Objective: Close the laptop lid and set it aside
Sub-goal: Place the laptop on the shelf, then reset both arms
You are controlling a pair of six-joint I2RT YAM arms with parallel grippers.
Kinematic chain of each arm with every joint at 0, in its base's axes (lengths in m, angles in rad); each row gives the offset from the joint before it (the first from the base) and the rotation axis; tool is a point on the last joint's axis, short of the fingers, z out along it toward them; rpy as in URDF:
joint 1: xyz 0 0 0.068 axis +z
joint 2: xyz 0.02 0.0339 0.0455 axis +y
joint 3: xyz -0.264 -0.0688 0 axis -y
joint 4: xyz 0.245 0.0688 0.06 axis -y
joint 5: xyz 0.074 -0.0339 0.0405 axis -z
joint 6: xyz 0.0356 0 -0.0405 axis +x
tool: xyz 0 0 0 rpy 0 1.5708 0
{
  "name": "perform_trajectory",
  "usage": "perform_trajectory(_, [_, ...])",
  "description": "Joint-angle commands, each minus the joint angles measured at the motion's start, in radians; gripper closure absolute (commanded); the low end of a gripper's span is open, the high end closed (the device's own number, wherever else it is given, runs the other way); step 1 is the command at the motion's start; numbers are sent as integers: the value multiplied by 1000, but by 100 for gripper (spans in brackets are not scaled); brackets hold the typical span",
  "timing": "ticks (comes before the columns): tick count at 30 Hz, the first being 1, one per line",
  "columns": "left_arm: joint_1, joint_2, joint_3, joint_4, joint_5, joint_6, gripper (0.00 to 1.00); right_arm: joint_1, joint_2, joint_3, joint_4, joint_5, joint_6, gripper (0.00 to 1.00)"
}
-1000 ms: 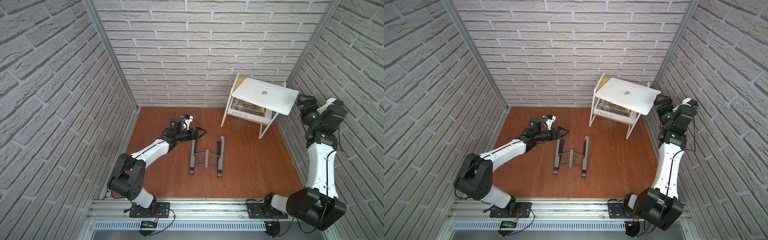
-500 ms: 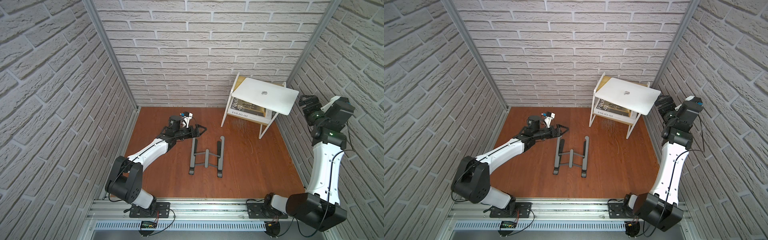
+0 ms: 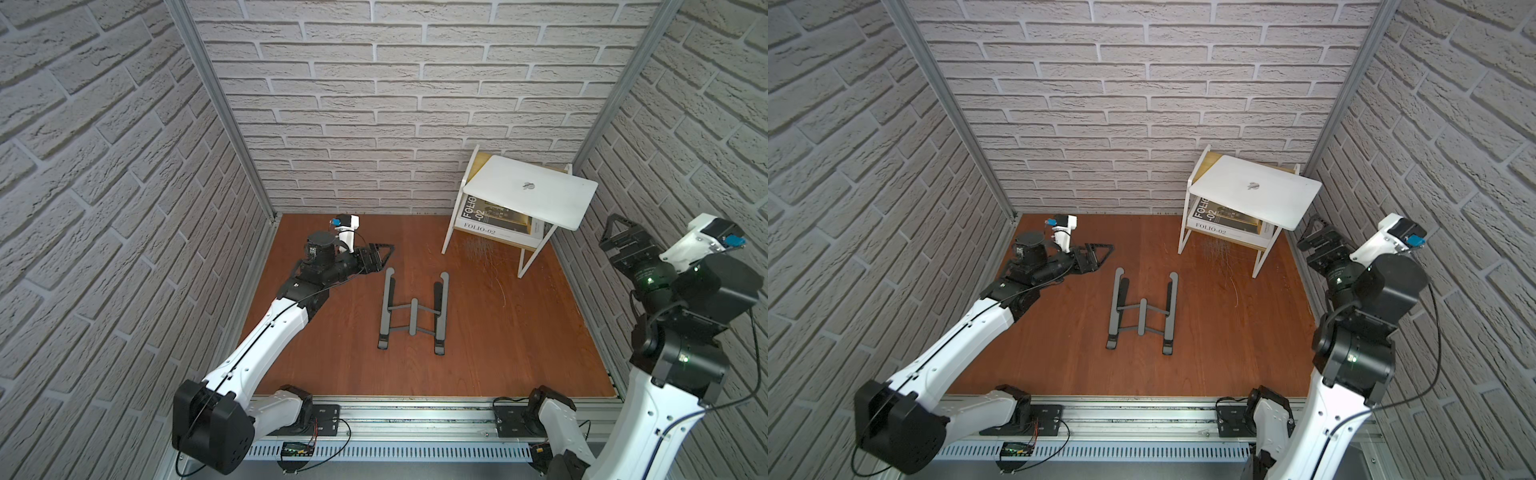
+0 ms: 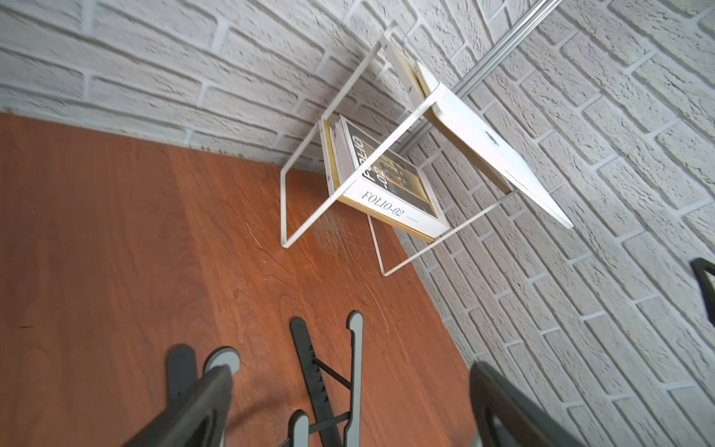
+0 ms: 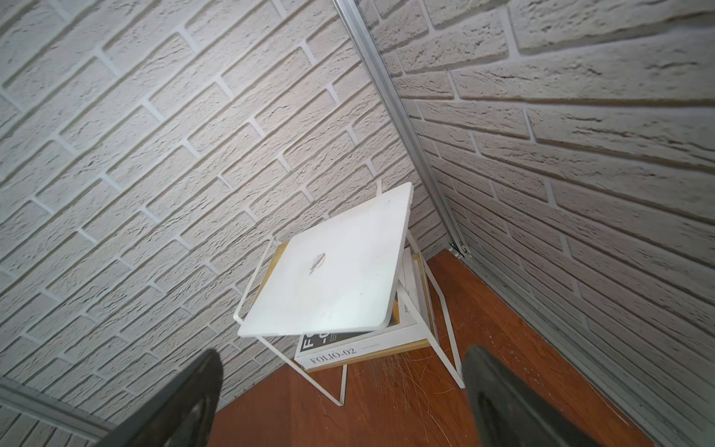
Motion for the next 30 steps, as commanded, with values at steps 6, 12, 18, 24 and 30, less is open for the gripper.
perform_trajectory(6, [2,-281,-148,-146,-410,130,2,-3,-246,-363,274,-393,-35,1])
perform_trajectory(12, [2,-507,-433,32,-708,218,2,9,-420,-721,481,-417,-124,1])
perform_trajectory(18, [4,-605,-697,290,-826,315,1,52,-552,-1075,757,-296,-115,1])
perform_trajectory(24, [37,-581,-801,401,-894,389,1,146,-546,-1278,914,-66,-106,1])
perform_trajectory(30, [139,-539,-836,463,-871,373,2,308,-412,-1356,997,179,-238,1])
